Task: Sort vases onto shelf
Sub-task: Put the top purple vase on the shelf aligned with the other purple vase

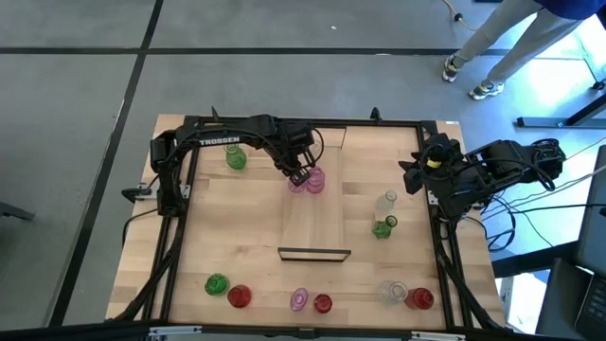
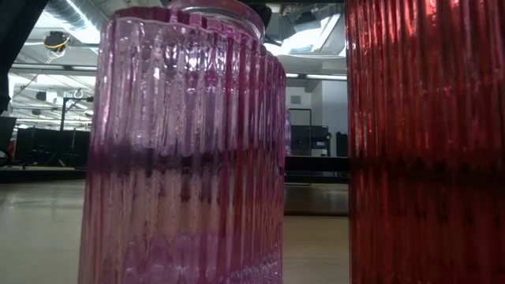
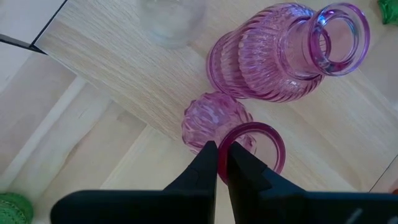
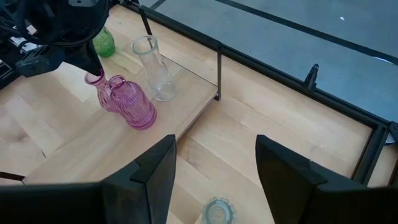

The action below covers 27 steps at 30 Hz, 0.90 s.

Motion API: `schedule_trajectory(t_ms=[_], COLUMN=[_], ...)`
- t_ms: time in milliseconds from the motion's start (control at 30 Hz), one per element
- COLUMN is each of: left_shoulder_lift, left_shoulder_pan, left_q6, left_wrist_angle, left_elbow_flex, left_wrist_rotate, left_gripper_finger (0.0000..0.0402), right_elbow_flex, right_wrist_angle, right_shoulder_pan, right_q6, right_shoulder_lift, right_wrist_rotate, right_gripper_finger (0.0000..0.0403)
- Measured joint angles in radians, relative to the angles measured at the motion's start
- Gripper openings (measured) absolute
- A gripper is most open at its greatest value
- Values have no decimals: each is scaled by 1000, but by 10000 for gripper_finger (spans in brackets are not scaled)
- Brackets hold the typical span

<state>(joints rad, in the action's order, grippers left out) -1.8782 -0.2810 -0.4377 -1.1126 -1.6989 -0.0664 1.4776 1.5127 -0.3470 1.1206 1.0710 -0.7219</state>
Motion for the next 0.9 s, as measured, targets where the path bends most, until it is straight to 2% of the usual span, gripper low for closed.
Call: schedule_trajectory(t_ms=[433, 733, 900], left_shoulder_lift=[0, -5, -6], left_shoulder_pan=[0, 0, 0], left_q6=[-5, -4, -4], left_wrist_angle=[-8, -25, -23], left_elbow_flex=[0, 4, 4], left_wrist_rotate=[11, 35, 28], left_gripper_finger=[16, 62, 74], right_elbow_flex=[0, 0, 0], right_wrist_angle=[0, 0, 0], right_shoulder_pan=[0, 0, 0], right_q6=[0, 0, 0], right_shoulder_lift=[0, 0, 0], right_wrist_rotate=[0, 1, 1], right_gripper_finger=[200, 200, 200])
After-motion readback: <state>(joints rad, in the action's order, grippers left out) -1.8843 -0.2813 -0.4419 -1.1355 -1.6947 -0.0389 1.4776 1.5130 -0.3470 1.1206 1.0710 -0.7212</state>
